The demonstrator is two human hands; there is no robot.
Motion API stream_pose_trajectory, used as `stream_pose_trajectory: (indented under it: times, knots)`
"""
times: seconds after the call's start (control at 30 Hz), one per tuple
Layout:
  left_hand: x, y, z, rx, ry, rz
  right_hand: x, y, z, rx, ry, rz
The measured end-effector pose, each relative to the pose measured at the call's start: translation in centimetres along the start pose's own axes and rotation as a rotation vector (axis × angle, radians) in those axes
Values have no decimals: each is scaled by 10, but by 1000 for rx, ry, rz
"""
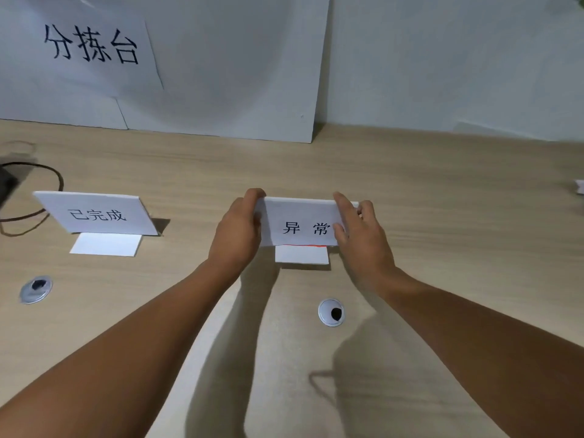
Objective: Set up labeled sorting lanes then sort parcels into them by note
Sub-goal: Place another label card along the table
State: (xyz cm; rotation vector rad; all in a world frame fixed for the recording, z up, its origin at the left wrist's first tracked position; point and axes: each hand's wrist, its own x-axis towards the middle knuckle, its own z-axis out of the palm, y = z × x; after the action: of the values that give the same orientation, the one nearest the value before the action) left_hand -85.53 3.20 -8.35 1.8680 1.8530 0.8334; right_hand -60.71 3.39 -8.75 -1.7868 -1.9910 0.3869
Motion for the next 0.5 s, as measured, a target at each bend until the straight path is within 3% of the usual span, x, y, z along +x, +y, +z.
stream_pose_trajectory:
  times: [0.27, 0.5]
  knots:
    - [5, -39, 30, -8, -29, -36, 4, 20, 53, 4, -40, 14]
    - [-7, -22, 22, 15, -21, -125, -9, 13, 27, 19, -102, 30]
